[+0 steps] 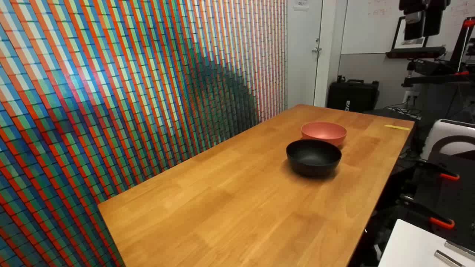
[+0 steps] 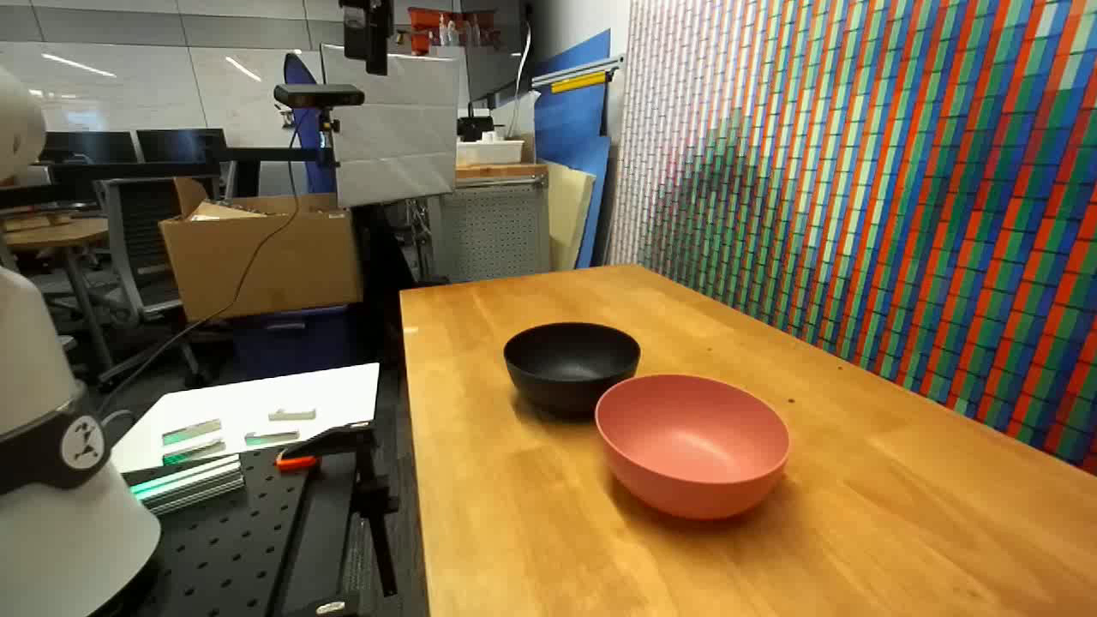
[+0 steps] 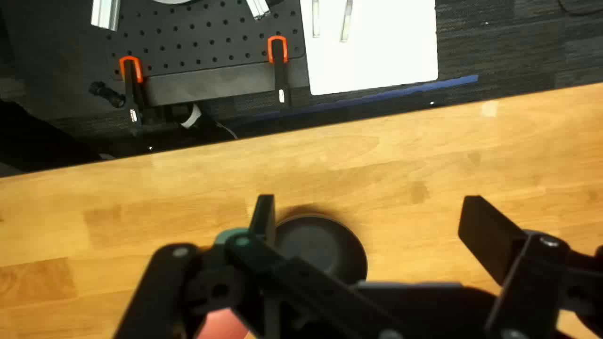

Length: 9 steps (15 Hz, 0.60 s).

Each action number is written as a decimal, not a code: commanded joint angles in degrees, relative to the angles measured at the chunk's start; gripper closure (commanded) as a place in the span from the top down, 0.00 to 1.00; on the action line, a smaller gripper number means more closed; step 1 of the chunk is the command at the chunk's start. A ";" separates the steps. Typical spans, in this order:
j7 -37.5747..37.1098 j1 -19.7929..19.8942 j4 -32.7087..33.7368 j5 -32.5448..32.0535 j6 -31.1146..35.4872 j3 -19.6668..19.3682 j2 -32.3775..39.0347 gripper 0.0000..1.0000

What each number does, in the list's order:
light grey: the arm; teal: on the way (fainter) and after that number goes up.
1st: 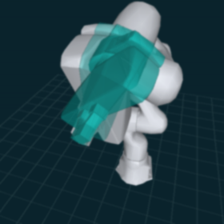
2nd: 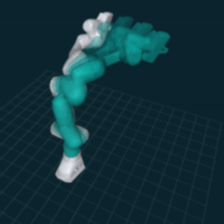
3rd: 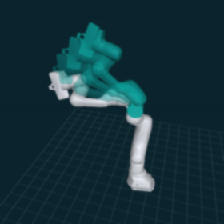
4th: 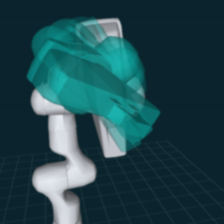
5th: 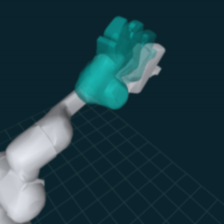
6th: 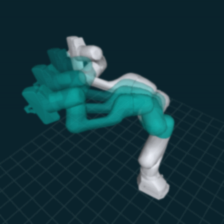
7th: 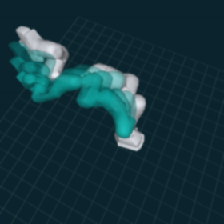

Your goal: Put the smaller pots into the bigger ones

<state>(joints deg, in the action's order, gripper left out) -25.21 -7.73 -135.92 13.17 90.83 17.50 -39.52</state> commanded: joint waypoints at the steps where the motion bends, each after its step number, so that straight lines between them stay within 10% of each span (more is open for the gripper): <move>1: 0.13 0.26 0.21 0.08 -0.01 0.16 0.01 1.00; 9: -1.62 0.63 1.49 -0.99 1.61 2.53 2.47 1.00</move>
<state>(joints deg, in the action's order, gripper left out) -25.20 -7.72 -135.60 13.10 90.96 17.65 -39.55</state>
